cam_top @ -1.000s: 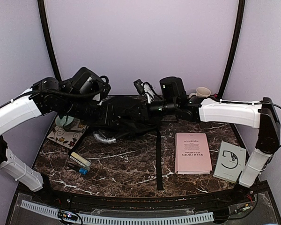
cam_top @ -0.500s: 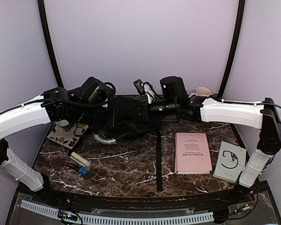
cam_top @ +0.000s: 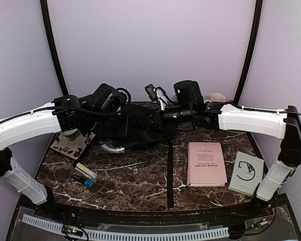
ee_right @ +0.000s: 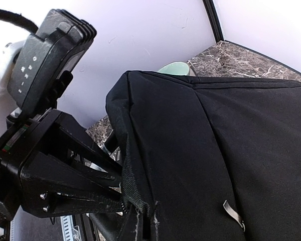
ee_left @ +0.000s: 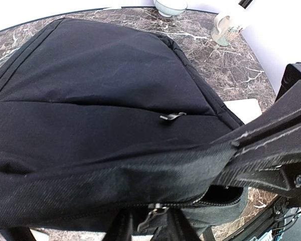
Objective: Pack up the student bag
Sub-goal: Pick up the largest pocket of the bag from the student bag, then unzip the largest pocket of the student bag.
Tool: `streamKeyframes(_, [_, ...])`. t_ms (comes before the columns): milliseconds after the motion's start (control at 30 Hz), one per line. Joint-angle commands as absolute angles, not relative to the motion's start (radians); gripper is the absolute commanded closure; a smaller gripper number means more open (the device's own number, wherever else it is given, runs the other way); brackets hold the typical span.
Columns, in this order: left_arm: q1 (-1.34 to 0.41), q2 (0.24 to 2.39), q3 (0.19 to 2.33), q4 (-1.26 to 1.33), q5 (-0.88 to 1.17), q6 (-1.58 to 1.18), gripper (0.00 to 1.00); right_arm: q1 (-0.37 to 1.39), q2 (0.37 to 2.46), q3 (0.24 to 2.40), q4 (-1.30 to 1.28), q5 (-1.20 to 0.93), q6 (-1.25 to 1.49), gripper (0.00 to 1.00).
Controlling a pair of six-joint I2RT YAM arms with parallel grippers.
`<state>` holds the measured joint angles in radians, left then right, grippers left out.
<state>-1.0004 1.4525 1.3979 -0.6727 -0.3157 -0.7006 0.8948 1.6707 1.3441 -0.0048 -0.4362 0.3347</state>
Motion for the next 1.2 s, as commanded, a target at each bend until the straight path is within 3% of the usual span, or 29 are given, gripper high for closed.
streamKeyframes(0, [-0.989,1.453,1.364,-0.612,-0.341,-0.646,0.79,0.907,1.602,1.345,0.067,-0.491,0.333,1.00])
streamKeyframes(267, [-0.989,1.445,1.364,-0.553,-0.330,-0.600,1.00,0.908,1.569,1.324,0.060,-0.484,0.318,1.00])
streamKeyframes(733, [-0.989,1.378,1.385,-0.730,-0.344,-0.664,1.00,0.904,1.563,1.338,-0.133,-0.278,0.164,1.00])
streamKeyframes(1167, [-0.953,1.304,1.325,-0.834,-0.368,-0.713,1.00,0.870,1.383,1.133,-0.165,-0.282,0.055,1.00])
